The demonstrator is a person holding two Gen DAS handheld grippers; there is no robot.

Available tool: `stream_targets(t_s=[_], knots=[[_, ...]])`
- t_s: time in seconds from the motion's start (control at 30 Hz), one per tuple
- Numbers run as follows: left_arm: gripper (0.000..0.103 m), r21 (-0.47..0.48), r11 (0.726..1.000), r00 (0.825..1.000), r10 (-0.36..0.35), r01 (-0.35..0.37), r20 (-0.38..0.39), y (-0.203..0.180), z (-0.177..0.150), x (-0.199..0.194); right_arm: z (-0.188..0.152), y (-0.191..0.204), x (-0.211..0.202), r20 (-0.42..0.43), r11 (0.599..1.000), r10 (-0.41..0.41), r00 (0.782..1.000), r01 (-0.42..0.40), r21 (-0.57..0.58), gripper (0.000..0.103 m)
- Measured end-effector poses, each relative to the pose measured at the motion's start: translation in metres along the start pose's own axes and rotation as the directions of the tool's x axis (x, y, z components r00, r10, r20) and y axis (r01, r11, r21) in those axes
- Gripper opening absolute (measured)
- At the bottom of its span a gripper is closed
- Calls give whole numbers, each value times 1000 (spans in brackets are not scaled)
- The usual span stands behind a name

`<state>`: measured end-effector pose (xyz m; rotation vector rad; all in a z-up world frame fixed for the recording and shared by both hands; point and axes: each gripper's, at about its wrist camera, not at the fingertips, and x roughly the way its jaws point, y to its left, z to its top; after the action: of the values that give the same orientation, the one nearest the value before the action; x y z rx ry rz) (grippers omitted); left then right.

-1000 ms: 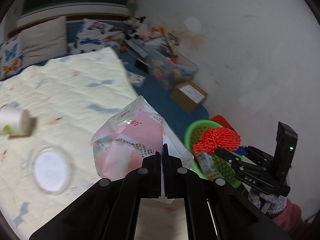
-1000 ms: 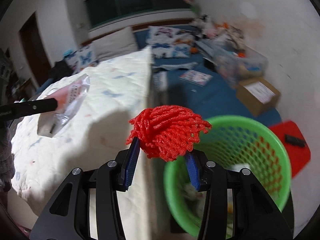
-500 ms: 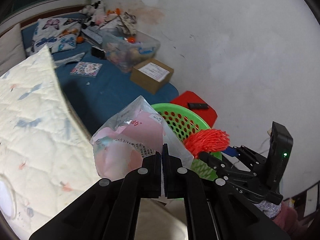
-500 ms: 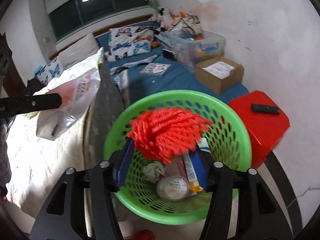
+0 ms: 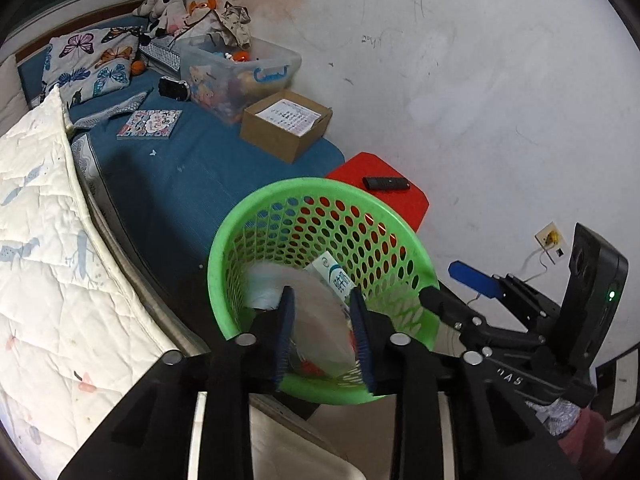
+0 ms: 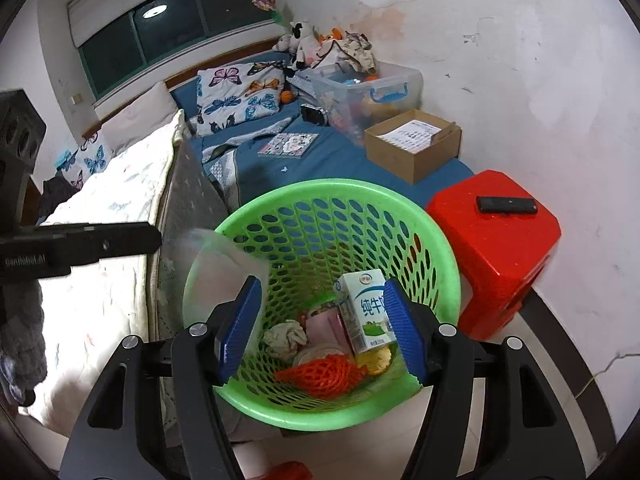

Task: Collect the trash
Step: 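Move both grippers back over the table toward the clear lid and paper cup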

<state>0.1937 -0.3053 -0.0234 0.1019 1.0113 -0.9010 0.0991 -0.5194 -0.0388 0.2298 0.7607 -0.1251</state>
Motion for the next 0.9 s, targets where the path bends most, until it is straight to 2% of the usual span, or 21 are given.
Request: stream_targets(t_s=[0.13,0.27,0.43,0.57,0.7,0.9], knots=[[37,-22,1000,1000,2,-1,17,7,-6,-11,1,3,-3,4,1000,11,1000,-11,-4,64],[40,-41,999,998,35,-32,55,15,-17,-30,5,12,-6,9,999,29,1000,-29,-28,66],[42,-103,991,990,96,-86,102,41,-36,-62,9,36,-5,5,994,74,997,-73,-76,71],[43,-170,974,975,175,-151,134,72,-53,-89,13,64,1,-7,985,115,993,-115,-125,74],[43,-244,945,952,261,-219,157,104,-72,-118,15,98,11,-33,969,170,985,-174,-178,76],[45,-386,872,909,385,-301,161,160,-108,-168,17,154,27,-77,929,250,965,-262,-260,79]])
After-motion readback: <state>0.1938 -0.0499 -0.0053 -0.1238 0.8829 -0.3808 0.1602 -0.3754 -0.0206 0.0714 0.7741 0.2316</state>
